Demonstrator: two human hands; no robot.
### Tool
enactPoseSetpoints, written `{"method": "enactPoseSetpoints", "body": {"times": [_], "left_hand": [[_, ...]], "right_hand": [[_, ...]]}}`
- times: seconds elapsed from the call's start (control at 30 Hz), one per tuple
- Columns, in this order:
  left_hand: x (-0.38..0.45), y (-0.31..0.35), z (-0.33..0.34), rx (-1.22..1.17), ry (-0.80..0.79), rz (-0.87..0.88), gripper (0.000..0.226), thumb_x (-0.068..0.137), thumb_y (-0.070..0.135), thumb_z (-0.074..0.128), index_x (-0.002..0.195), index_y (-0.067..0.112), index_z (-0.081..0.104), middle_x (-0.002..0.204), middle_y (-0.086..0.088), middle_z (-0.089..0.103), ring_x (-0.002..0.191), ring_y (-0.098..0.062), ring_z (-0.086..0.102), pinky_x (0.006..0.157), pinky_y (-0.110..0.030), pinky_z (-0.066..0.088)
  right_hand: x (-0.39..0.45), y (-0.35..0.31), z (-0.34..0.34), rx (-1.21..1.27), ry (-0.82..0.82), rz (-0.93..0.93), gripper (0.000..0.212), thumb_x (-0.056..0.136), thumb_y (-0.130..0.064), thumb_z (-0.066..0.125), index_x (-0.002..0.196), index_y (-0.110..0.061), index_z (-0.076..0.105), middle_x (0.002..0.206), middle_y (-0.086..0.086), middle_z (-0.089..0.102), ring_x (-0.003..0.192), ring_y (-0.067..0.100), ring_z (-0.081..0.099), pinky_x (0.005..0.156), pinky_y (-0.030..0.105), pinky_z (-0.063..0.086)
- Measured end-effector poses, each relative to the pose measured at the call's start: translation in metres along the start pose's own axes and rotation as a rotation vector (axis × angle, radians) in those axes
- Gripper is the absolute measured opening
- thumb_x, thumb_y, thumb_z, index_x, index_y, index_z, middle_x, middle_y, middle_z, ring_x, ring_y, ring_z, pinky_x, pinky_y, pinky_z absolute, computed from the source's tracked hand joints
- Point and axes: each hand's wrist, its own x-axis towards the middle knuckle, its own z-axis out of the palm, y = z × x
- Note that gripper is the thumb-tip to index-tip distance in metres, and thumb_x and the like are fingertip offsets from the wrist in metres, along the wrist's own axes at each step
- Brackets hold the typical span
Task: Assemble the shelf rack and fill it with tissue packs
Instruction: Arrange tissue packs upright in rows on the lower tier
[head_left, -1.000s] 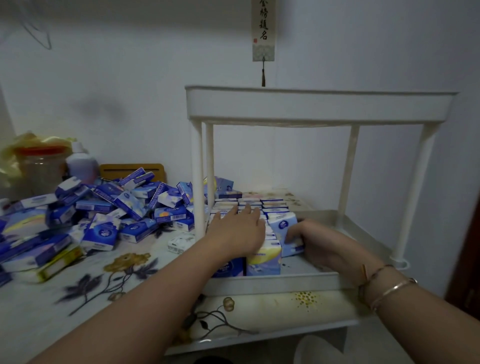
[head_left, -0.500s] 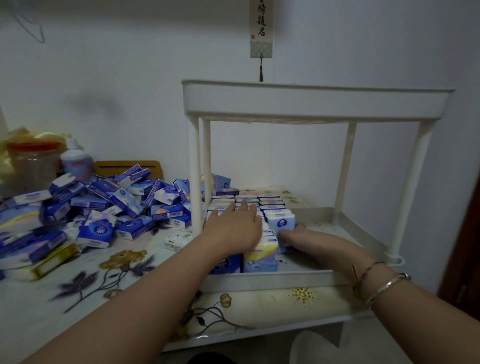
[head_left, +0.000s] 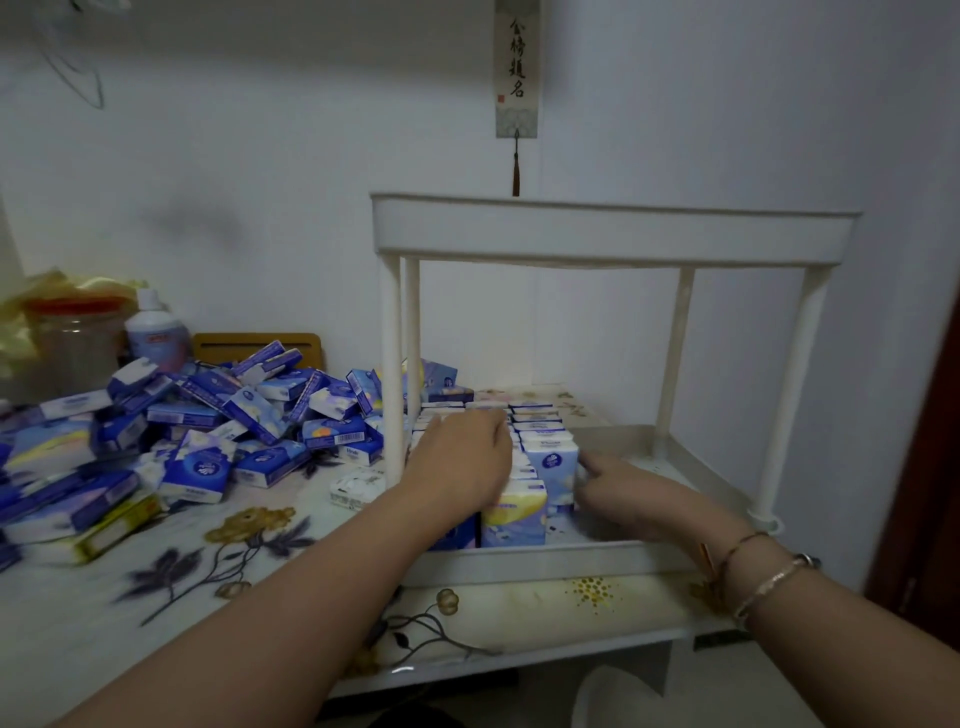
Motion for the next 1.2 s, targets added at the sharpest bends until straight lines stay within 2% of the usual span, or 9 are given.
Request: {"method": "enactPoseSetpoints", "body": {"times": [0.1, 0.17, 0.3, 0.5, 0.7, 0.87, 1.03, 1.1, 1.2], "left_hand": [[-0.014, 0.006, -0.01, -0.126, 0.068, 0.051, 0.038, 0.099, 0.013, 0.034, 0.131, 0.014, 0.054, 0.131, -0.008, 0.059, 0.111, -0.023, 0.057, 0.096, -0.031, 0.044], [-0.024, 0.009, -0.018, -0.184, 0.084, 0.086, 0.041, 0.098, 0.009, 0.035, 0.134, 0.018, 0.053, 0.13, -0.006, 0.059, 0.106, -0.021, 0.058, 0.088, -0.026, 0.043], [-0.05, 0.005, -0.042, -0.357, 0.191, 0.131, 0.038, 0.095, 0.001, 0.038, 0.112, 0.018, 0.067, 0.112, 0.006, 0.066, 0.096, -0.011, 0.066, 0.08, -0.018, 0.048], [-0.079, -0.049, -0.089, -0.684, 0.402, 0.009, 0.032, 0.088, -0.008, 0.042, 0.078, 0.003, 0.07, 0.079, -0.01, 0.073, 0.066, -0.024, 0.071, 0.071, -0.036, 0.058], [-0.102, -0.147, -0.096, -0.397, 0.523, -0.204, 0.031, 0.086, -0.002, 0.047, 0.072, 0.016, 0.069, 0.074, 0.002, 0.07, 0.068, -0.011, 0.065, 0.064, -0.025, 0.051], [-0.112, -0.204, -0.091, -0.088, 0.628, -0.334, 0.022, 0.087, 0.014, 0.056, 0.102, 0.029, 0.062, 0.105, 0.009, 0.064, 0.104, -0.011, 0.055, 0.086, -0.033, 0.047], [-0.104, -0.244, -0.114, 0.288, 0.713, -0.477, 0.066, 0.084, 0.042, 0.061, 0.141, 0.025, 0.034, 0.149, 0.001, 0.033, 0.137, -0.025, 0.026, 0.114, -0.043, 0.025], [-0.098, -0.26, -0.121, 0.285, 0.644, -0.607, 0.077, 0.084, 0.055, 0.057, 0.146, 0.025, 0.024, 0.156, -0.001, 0.022, 0.141, -0.027, 0.022, 0.115, -0.043, 0.022], [-0.095, -0.273, -0.12, 0.252, 0.656, -0.601, 0.06, 0.088, 0.053, 0.054, 0.139, 0.025, 0.037, 0.148, 0.0, 0.037, 0.127, -0.024, 0.046, 0.101, -0.043, 0.044]], "right_hand": [[-0.025, -0.008, -0.014, -0.051, 0.176, -0.08, 0.067, 0.087, -0.002, 0.048, 0.149, -0.016, 0.027, 0.154, 0.011, 0.028, 0.141, 0.026, 0.026, 0.112, 0.029, 0.026], [-0.047, -0.018, -0.02, -0.061, 0.393, -0.195, 0.061, 0.084, 0.007, 0.044, 0.142, -0.012, 0.04, 0.15, 0.01, 0.034, 0.14, 0.022, 0.029, 0.107, 0.023, 0.024], [-0.079, -0.047, -0.016, 0.047, 0.705, -0.468, 0.038, 0.077, 0.012, 0.042, 0.096, -0.015, 0.063, 0.104, 0.002, 0.06, 0.097, 0.015, 0.054, 0.08, 0.025, 0.038], [-0.113, -0.128, 0.018, 0.077, 0.575, -0.791, 0.024, 0.077, -0.003, 0.042, 0.08, -0.015, 0.062, 0.079, -0.009, 0.06, 0.079, 0.005, 0.053, 0.071, 0.02, 0.042], [-0.082, -0.203, 0.095, 0.201, 0.334, -0.896, 0.031, 0.073, -0.006, 0.037, 0.086, -0.02, 0.062, 0.087, -0.007, 0.061, 0.087, 0.005, 0.054, 0.077, 0.02, 0.043], [-0.016, -0.241, 0.156, 0.266, 0.327, -0.702, 0.027, 0.082, -0.003, 0.046, 0.096, -0.024, 0.054, 0.106, -0.005, 0.054, 0.106, 0.013, 0.048, 0.085, 0.027, 0.042], [0.031, -0.269, 0.185, 0.086, 0.155, -0.582, 0.058, 0.085, -0.017, 0.06, 0.136, -0.022, 0.034, 0.141, 0.001, 0.034, 0.135, 0.021, 0.026, 0.108, 0.035, 0.033], [0.044, -0.277, 0.193, 0.04, 0.098, -0.581, 0.075, 0.081, -0.022, 0.065, 0.144, -0.023, 0.025, 0.15, 0.001, 0.027, 0.141, 0.024, 0.018, 0.114, 0.037, 0.025], [0.055, -0.282, 0.202, 0.031, 0.095, -0.53, 0.082, 0.082, -0.023, 0.067, 0.148, -0.024, 0.019, 0.153, 0.001, 0.025, 0.143, 0.025, 0.017, 0.116, 0.04, 0.024]]}}
